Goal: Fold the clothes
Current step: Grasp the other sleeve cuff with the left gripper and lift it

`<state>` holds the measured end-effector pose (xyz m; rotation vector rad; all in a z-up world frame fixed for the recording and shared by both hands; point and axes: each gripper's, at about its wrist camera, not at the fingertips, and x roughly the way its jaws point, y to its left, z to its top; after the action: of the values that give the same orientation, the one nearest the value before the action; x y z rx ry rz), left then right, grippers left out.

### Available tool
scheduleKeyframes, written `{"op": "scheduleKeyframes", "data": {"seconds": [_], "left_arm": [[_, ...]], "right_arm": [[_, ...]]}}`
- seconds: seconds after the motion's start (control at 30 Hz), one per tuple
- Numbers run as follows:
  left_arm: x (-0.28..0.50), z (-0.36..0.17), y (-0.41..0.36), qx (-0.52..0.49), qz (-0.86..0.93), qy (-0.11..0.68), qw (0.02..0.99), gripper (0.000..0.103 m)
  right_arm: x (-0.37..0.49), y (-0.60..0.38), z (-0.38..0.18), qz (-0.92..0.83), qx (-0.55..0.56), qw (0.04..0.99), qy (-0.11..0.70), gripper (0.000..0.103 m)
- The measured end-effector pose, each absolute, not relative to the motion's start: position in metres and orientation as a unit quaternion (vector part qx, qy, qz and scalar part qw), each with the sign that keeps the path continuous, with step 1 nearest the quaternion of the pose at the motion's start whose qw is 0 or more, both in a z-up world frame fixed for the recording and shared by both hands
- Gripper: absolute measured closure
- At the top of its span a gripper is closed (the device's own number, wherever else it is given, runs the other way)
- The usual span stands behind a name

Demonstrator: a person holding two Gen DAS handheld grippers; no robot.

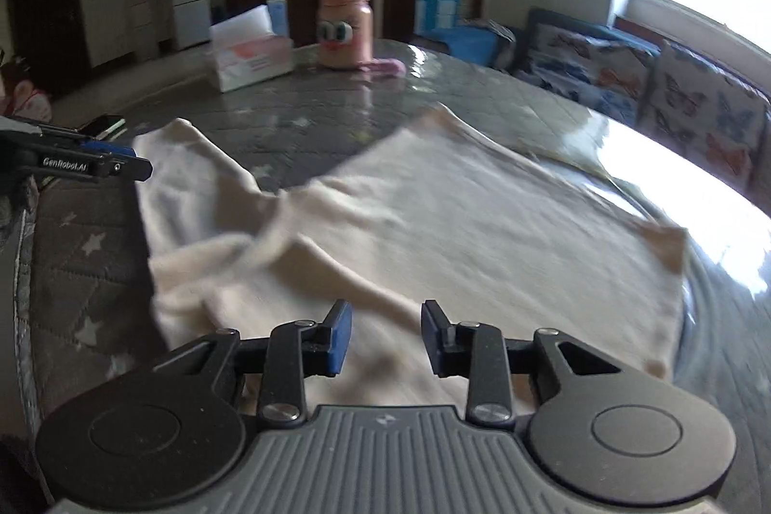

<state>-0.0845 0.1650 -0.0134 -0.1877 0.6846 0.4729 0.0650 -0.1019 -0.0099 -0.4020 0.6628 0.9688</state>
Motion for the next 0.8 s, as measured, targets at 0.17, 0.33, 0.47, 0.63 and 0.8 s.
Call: {"op": "scheduleKeyframes", "data": {"seconds": [0.17,0.33,0.47,0.63,0.8], "left_arm": [[-0.091,-0.016,0.186,-0.112,0.268,0.333,0.897,0.059],[-0.089,-0.020,0.201,-0.141,0.285,0.331,0.889,0.059],[-0.082,-0.022,0.206,-0.154,0.287,0.330,0.886,0.061],[-0.075,-0.021,0.211,-0.162,0.303,0.325,0.881,0.091],[-0.072,0.001,0.201,-0.161,0.289,0.300,0.895,0.097]], "right_arm": [[0.059,-0.075,-0.018,0.471,-0.196,0.803,0.310,0.072],[0.052,-0.076,-0.010,0.473,-0.201,0.804,0.299,0.072],[0.047,-0.085,-0.002,0.475,-0.197,0.805,0.295,0.072],[0.043,-0.101,0.004,0.468,-0.186,0.812,0.295,0.072],[0.042,-0.120,0.008,0.456,-0.175,0.821,0.296,0.072]]}}
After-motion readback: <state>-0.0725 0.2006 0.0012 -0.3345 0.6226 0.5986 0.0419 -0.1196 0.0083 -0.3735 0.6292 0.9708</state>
